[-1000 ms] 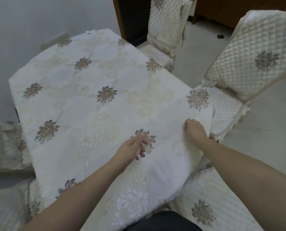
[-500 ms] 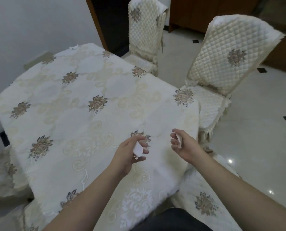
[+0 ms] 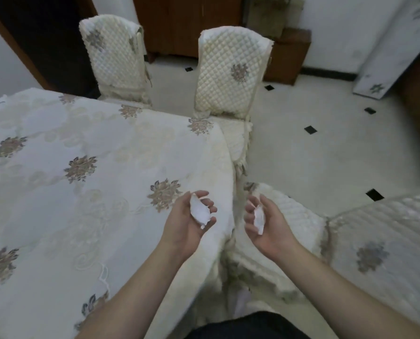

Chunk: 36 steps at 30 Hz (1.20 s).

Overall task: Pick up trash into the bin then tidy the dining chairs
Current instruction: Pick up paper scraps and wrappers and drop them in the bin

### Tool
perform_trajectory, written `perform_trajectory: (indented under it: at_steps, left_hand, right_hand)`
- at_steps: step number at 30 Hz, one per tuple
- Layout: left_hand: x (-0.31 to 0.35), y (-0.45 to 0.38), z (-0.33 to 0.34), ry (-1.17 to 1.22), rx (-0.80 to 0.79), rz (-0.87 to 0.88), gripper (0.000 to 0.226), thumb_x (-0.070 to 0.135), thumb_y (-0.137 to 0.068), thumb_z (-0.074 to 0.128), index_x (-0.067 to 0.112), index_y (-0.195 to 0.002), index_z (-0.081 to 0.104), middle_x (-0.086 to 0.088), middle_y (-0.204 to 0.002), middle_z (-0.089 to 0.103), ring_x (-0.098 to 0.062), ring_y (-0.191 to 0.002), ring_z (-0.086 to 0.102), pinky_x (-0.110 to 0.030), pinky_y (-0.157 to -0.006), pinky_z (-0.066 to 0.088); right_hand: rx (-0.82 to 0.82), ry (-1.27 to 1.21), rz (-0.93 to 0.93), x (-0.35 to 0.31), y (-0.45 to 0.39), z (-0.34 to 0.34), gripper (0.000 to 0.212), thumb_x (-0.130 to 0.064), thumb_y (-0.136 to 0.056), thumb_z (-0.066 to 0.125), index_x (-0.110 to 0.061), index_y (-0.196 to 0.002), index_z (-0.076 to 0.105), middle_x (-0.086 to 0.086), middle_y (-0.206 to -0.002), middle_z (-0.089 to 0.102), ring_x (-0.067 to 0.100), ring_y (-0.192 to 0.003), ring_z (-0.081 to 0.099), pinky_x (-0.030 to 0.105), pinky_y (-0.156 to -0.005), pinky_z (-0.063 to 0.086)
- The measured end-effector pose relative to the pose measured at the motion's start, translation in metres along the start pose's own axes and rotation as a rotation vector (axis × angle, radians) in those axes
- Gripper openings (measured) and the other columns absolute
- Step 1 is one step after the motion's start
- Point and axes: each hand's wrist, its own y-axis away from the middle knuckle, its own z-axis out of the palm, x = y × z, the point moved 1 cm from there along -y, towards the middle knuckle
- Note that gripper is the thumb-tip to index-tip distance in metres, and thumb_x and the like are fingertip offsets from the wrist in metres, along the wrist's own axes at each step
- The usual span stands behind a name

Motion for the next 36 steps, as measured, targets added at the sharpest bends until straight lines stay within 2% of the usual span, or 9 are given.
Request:
perform_trajectory:
  at_steps: [5,7,9,14,16,22,27,32,36]
  left_hand:
    - [-0.043,0.015,0.039,-0.058,-0.115,-0.142,0.027,0.031,-0.093,0.043,0.01,-0.103,0.057,-0.006,-0.079,0.058,-0.022,-0.073,0.058,-0.027,-0.057,0.05]
    - [-0.059,0.019,0.062,-0.112,-0.163,-0.181,0.025,0.03,-0.089,0.047,0.011,-0.101,0.058,-0.006,-0.077,0.058,-0.021,-0.073,0.058,-0.027,-0.055,0.051]
    - [-0.074,0.025,0.088,-0.161,-0.219,-0.211,0.025,0.028,-0.081,0.053,0.01,-0.097,0.059,-0.005,-0.075,0.056,-0.021,-0.073,0.057,-0.028,-0.06,0.05]
    - [-0.12,0.03,0.147,-0.291,-0.315,-0.277,0.023,0.028,-0.092,0.045,0.011,-0.094,0.059,-0.005,-0.076,0.056,-0.019,-0.069,0.059,-0.029,-0.063,0.046]
    - [-0.143,0.032,0.173,-0.343,-0.361,-0.315,0.022,0.028,-0.091,0.045,0.011,-0.094,0.059,-0.005,-0.076,0.056,-0.019,-0.067,0.059,-0.03,-0.065,0.045]
    - [-0.234,0.052,0.264,-0.469,-0.478,-0.426,0.021,0.025,-0.092,0.045,0.009,-0.099,0.057,-0.007,-0.076,0.057,-0.021,-0.067,0.059,-0.03,-0.067,0.05]
    - [-0.321,0.075,0.338,-0.532,-0.552,-0.507,0.023,0.023,-0.091,0.047,0.008,-0.103,0.057,-0.009,-0.079,0.062,-0.023,-0.071,0.064,-0.031,-0.07,0.053]
    - [-0.401,0.098,0.393,-0.555,-0.604,-0.58,0.023,0.024,-0.095,0.045,0.006,-0.104,0.057,-0.009,-0.079,0.063,-0.023,-0.071,0.064,-0.03,-0.071,0.055]
    - [-0.448,0.111,0.421,-0.545,-0.664,-0.656,0.022,0.018,-0.094,0.044,0.004,-0.106,0.056,-0.011,-0.08,0.062,-0.025,-0.074,0.064,-0.03,-0.068,0.056]
  right_hand:
    - [0.11,-0.041,-0.206,-0.019,0.062,-0.042,0.017,-0.017,-0.088,0.067,-0.011,-0.103,0.067,0.001,-0.084,0.065,0.01,-0.061,0.056,0.02,-0.052,0.048]
    - [0.121,-0.072,-0.303,-0.03,0.085,-0.061,0.017,-0.018,-0.091,0.061,-0.012,-0.107,0.065,0.0,-0.087,0.067,0.009,-0.065,0.059,0.02,-0.057,0.05]
    - [0.123,-0.135,-0.39,-0.041,0.107,-0.079,0.019,-0.017,-0.094,0.056,-0.012,-0.112,0.062,0.0,-0.091,0.068,0.008,-0.068,0.062,0.019,-0.057,0.052]
    - [0.151,-0.248,-0.584,-0.067,0.158,-0.125,0.027,-0.02,-0.093,0.054,-0.011,-0.118,0.058,0.003,-0.101,0.069,0.01,-0.077,0.067,0.02,-0.067,0.056]
    - [0.192,-0.26,-0.649,-0.08,0.18,-0.143,0.032,-0.02,-0.089,0.055,-0.012,-0.12,0.056,0.003,-0.103,0.071,0.01,-0.08,0.068,0.019,-0.069,0.056]
    - [0.33,-0.301,-0.772,-0.121,0.259,-0.22,0.024,-0.021,-0.099,0.045,-0.011,-0.114,0.061,-0.001,-0.105,0.073,0.006,-0.085,0.068,0.016,-0.067,0.054]
    - [0.375,-0.412,-0.878,-0.157,0.324,-0.298,0.027,-0.02,-0.098,0.044,-0.009,-0.117,0.06,0.005,-0.11,0.07,0.008,-0.087,0.068,0.018,-0.071,0.054]
    - [0.417,-0.429,-0.948,-0.185,0.384,-0.366,0.035,-0.013,-0.09,0.055,-0.007,-0.125,0.054,0.01,-0.122,0.065,0.014,-0.108,0.063,0.019,-0.088,0.05]
    - [0.448,-0.486,-1.036,-0.201,0.423,-0.404,0.027,-0.009,-0.096,0.046,-0.005,-0.121,0.056,0.009,-0.12,0.065,0.013,-0.105,0.063,0.019,-0.087,0.051]
